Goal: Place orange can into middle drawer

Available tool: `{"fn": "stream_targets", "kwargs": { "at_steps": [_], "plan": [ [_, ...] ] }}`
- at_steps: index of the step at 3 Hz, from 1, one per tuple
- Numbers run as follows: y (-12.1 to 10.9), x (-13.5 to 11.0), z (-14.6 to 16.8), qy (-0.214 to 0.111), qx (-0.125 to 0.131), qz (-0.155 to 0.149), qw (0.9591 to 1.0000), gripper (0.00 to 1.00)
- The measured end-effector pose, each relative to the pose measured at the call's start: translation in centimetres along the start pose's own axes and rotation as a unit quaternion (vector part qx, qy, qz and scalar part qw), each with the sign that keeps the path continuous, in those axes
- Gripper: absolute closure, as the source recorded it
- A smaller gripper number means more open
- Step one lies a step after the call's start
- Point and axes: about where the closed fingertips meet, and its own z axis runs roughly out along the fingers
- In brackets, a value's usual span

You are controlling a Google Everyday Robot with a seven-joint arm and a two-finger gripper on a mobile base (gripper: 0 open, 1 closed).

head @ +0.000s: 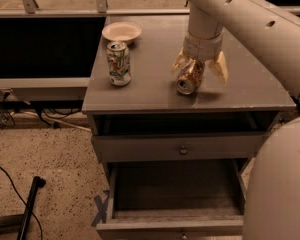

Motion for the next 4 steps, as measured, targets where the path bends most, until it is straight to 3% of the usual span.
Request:
{"fn": "stream_targets", "kwargs": {
  "at_steps": [1, 2, 3, 4],
  "plan": [
    [1.1, -1.1, 1.9, -0.010, -0.018, -0.020, 0.9996, 0.37],
    [1.4, -2.7, 2.1, -0.018, -0.012, -0.022, 0.9995, 0.60],
    [1.7, -6.2, 0.4, -0.048, 0.020, 0.001, 0.9986, 0.84],
    [0.6, -10.0, -3.9, -0.072, 0.099, 0.065, 0.9904, 1.00]
  ]
}}
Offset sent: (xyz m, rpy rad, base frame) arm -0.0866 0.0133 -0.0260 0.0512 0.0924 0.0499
